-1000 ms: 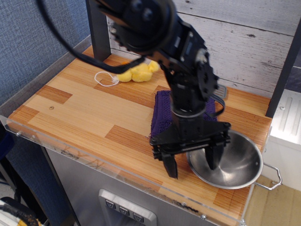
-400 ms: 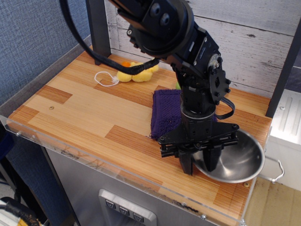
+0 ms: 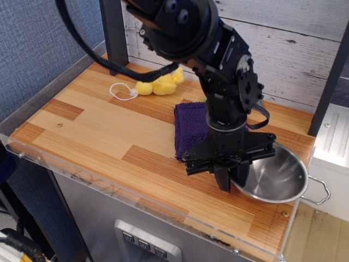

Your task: Move pot to left edge of table.

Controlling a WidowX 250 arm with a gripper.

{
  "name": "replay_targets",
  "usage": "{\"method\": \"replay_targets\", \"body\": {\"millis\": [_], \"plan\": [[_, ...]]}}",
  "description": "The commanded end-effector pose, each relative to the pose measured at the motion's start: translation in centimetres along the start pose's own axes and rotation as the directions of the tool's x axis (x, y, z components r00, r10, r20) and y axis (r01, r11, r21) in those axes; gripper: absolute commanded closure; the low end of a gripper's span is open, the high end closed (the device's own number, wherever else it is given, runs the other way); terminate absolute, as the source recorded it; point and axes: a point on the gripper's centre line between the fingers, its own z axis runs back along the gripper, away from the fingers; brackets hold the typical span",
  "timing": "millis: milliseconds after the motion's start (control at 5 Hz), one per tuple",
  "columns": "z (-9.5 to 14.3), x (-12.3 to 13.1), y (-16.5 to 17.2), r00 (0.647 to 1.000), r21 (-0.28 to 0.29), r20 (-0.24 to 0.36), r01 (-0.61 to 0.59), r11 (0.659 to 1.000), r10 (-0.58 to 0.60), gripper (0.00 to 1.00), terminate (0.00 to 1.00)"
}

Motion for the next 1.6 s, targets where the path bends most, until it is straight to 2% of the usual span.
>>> {"method": "replay_targets", "body": {"millis": [0, 400, 600, 800, 1200, 1400], "plan": [[3.7, -1.1, -0.6, 0.994, -0.060, 0.017, 0.112, 0.992, -0.111, 1.00, 0.00], [11.4, -0.7, -0.1, 0.980, -0.154, 0.069, 0.193, 0.969, -0.184, 1.00, 0.00], [15.3, 0.1, 2.5, 0.981, -0.193, 0.096, 0.184, 0.964, -0.168, 1.00, 0.00], [17.4, 2.0, 6.1, 0.984, -0.194, 0.128, 0.146, 0.970, -0.123, 1.00, 0.00], [18.4, 6.7, 14.2, 0.987, -0.190, 0.155, -0.008, 0.982, 0.038, 1.00, 0.00], [16.7, 9.3, 17.1, 0.983, -0.195, 0.141, -0.091, 0.977, 0.120, 1.00, 0.00]]}}
